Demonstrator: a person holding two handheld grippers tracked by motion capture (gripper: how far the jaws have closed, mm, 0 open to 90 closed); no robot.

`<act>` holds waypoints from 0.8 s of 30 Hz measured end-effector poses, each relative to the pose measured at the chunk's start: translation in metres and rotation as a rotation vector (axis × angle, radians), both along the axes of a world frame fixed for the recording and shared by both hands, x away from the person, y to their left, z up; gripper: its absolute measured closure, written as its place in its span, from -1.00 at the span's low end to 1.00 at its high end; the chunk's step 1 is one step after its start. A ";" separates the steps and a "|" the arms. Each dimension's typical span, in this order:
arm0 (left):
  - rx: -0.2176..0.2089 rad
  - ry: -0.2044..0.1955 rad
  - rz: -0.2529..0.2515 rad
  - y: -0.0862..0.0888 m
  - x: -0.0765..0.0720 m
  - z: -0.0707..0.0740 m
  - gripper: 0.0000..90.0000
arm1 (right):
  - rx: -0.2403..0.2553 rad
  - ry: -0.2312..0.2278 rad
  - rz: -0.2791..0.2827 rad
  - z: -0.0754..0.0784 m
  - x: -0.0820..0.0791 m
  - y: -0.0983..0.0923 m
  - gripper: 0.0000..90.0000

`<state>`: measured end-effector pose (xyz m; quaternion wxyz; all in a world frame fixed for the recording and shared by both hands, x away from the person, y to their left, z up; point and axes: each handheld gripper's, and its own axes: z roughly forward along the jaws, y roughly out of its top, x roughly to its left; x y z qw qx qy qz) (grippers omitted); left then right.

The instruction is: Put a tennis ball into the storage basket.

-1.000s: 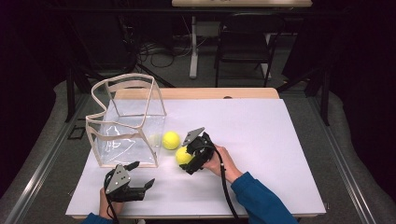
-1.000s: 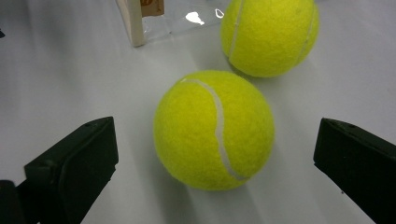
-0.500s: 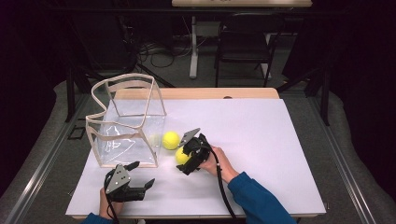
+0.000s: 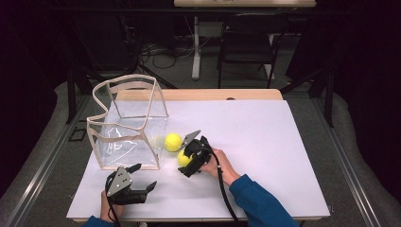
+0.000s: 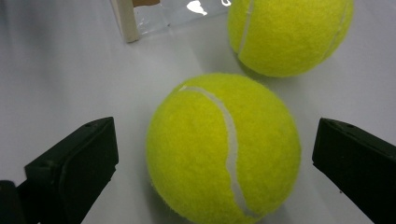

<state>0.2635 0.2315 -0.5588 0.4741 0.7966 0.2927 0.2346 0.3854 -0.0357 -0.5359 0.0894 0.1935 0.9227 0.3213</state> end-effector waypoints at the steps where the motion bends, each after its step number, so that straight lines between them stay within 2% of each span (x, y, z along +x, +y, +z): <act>1: 0.001 -0.001 0.000 0.000 0.000 0.000 -0.64 | -0.003 0.000 -0.001 0.000 0.000 0.000 -0.99; 5: 0.001 0.005 0.005 0.000 0.000 0.000 -0.64 | 0.002 0.009 -0.013 -0.002 0.001 -0.001 -0.88; 7: 0.000 0.007 0.007 0.001 0.000 0.000 -0.64 | 0.004 0.008 -0.015 -0.002 0.001 -0.002 -0.71; 11: 0.003 0.004 0.004 0.000 0.000 0.000 -0.64 | 0.007 0.007 -0.025 -0.003 0.000 -0.003 -0.48; 24: 0.003 0.003 0.004 0.000 0.000 0.000 -0.64 | -0.006 0.003 -0.034 -0.001 -0.001 -0.002 -0.43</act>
